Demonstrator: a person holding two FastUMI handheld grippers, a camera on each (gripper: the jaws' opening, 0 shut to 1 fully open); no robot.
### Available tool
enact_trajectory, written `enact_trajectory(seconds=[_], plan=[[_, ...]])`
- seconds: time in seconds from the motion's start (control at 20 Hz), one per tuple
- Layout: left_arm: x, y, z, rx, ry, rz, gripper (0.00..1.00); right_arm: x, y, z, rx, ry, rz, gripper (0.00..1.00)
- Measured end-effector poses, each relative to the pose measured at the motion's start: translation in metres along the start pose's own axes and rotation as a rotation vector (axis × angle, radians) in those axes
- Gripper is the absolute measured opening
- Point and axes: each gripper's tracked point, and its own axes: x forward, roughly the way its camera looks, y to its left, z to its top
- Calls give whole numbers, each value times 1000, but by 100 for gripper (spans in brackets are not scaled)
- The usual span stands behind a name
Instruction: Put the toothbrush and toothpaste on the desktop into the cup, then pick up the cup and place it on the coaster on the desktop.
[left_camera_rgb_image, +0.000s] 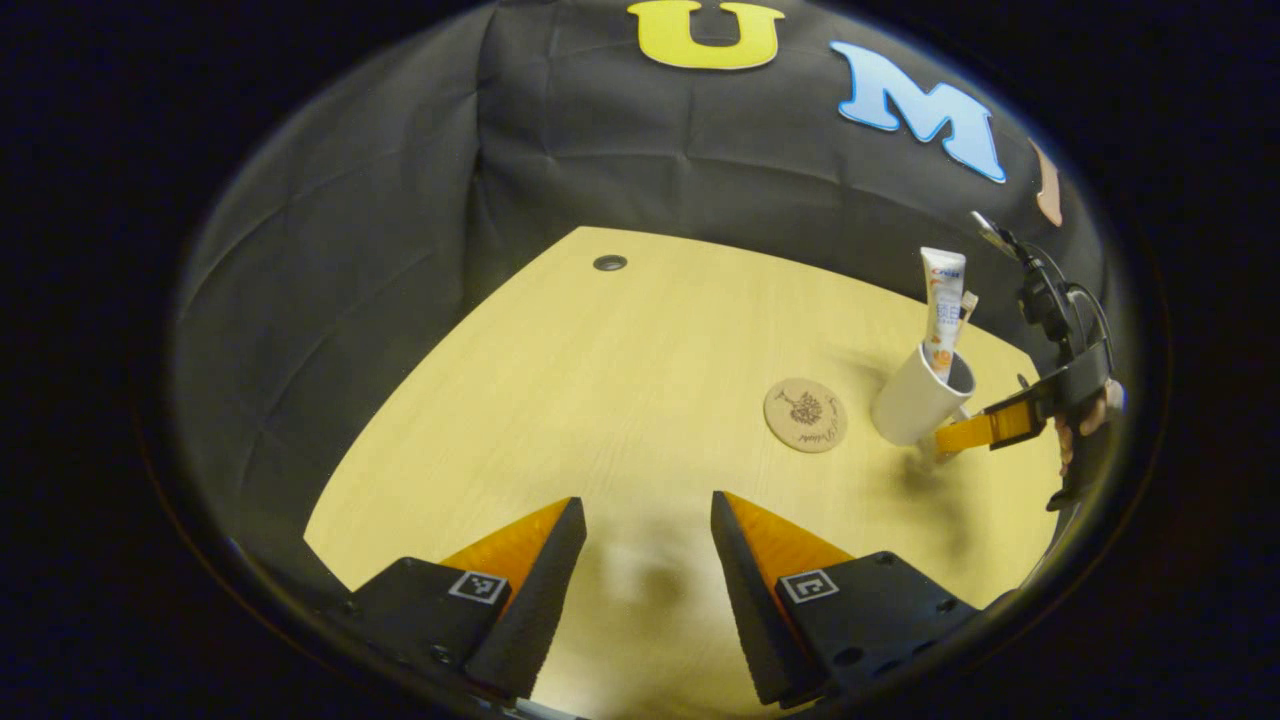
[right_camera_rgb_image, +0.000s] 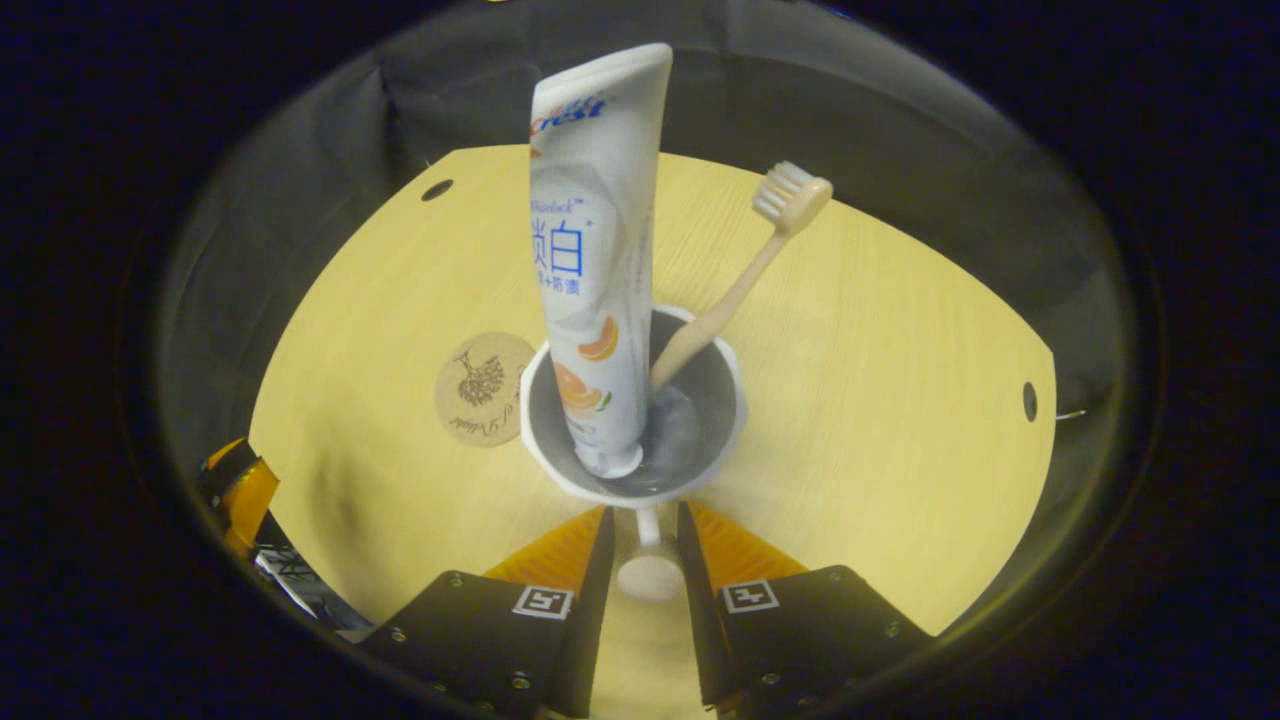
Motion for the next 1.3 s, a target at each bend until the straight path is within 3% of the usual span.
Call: enact_trajectory(seconds=[0.25, 0.3, 0.5, 0.65, 0.95, 1.2, 1.3], plan=[[1, 0, -4, -7, 14, 4, 81, 13, -5, 0, -16, 16, -21, 38], [1, 0, -4, -7, 15, 3, 84, 11, -5, 1, -19, 3, -27, 29], [0, -1, -3, -8, 20, -1, 84, 10, -5, 2, -28, -9, -32, 26], [-1, -3, -1, -2, 16, -4, 84, 9, -4, 4, -21, -31, -29, 29], [1, -1, -4, -6, 19, 0, 84, 4, 4, 11, -23, -72, -27, 26], [-4, 10, -13, -13, 20, 8, 84, 1, 26, 22, -20, -113, 8, 23], [-5, 16, -21, -15, 19, 11, 82, 0, 36, 25, -31, -122, 21, 26]])
